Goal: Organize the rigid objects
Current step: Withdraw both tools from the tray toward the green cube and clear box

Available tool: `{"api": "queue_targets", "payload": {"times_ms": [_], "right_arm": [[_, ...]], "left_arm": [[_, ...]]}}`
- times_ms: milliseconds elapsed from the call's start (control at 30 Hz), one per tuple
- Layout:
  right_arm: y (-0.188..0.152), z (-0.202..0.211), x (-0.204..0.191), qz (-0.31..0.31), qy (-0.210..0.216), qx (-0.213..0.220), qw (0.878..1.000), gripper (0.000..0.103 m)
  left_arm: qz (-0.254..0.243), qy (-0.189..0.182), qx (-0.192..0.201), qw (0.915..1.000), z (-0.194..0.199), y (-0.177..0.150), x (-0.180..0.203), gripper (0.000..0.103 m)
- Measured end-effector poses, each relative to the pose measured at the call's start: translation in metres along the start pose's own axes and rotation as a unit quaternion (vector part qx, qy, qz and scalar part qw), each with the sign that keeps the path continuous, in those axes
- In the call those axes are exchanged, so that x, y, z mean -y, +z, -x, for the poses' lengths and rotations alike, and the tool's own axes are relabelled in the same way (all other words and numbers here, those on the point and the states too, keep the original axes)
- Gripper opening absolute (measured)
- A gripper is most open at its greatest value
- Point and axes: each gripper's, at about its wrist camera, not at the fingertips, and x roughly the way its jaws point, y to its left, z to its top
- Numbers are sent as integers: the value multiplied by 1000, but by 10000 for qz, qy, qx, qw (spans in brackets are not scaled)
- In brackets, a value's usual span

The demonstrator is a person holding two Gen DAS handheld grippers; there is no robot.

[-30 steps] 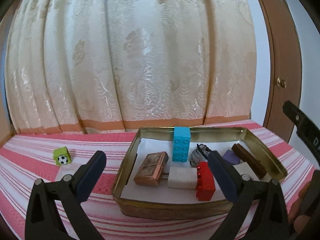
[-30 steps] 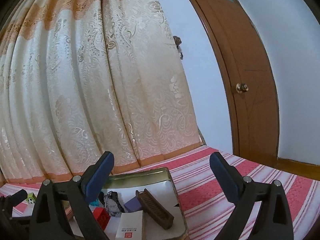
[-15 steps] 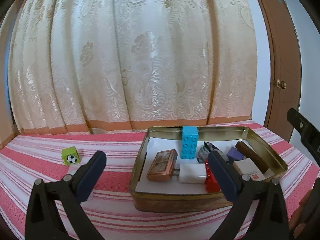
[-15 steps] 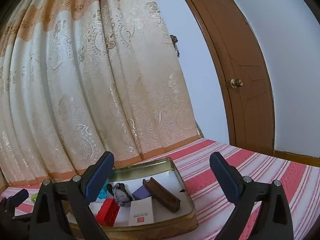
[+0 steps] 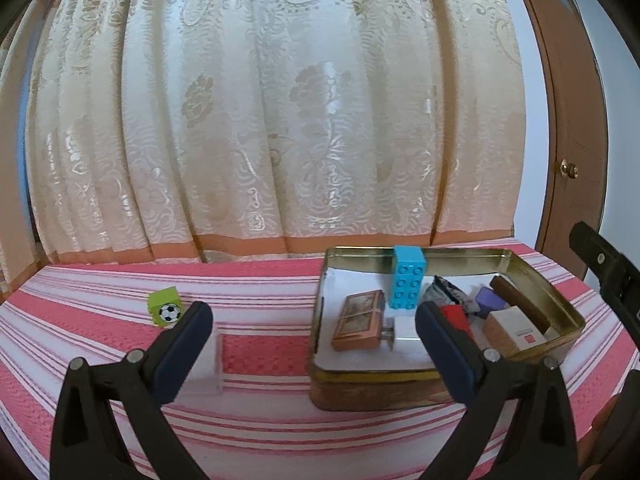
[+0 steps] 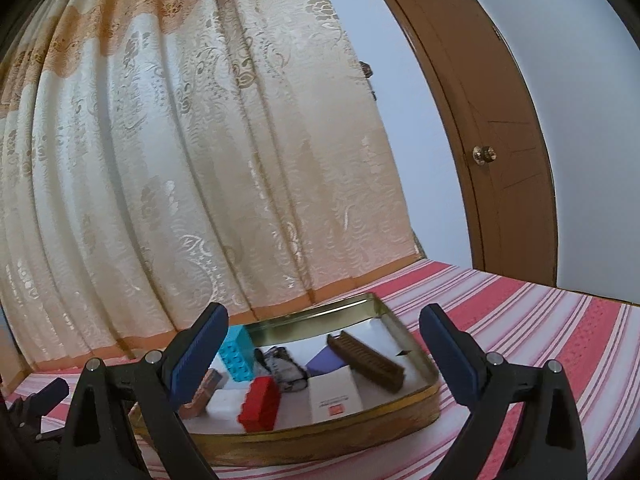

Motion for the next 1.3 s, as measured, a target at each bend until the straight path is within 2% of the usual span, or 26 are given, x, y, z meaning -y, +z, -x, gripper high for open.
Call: {"api": "queue_targets", "payload": {"times_ms": [500,967,1300], "right_arm": [[-19,3,-62,80,441,-216,9988,98],[-33,-1,-101,79,738,-487,9961,98],[-44,-10,-129,281,909,-901,9914,98]], "left_arm": [[113,219,-68,9997,0,-2,-50,103],[272,446,-181,9985,-3,-3,-96,103],[342,816,-334,9955,-10,-3,-145,103]]}}
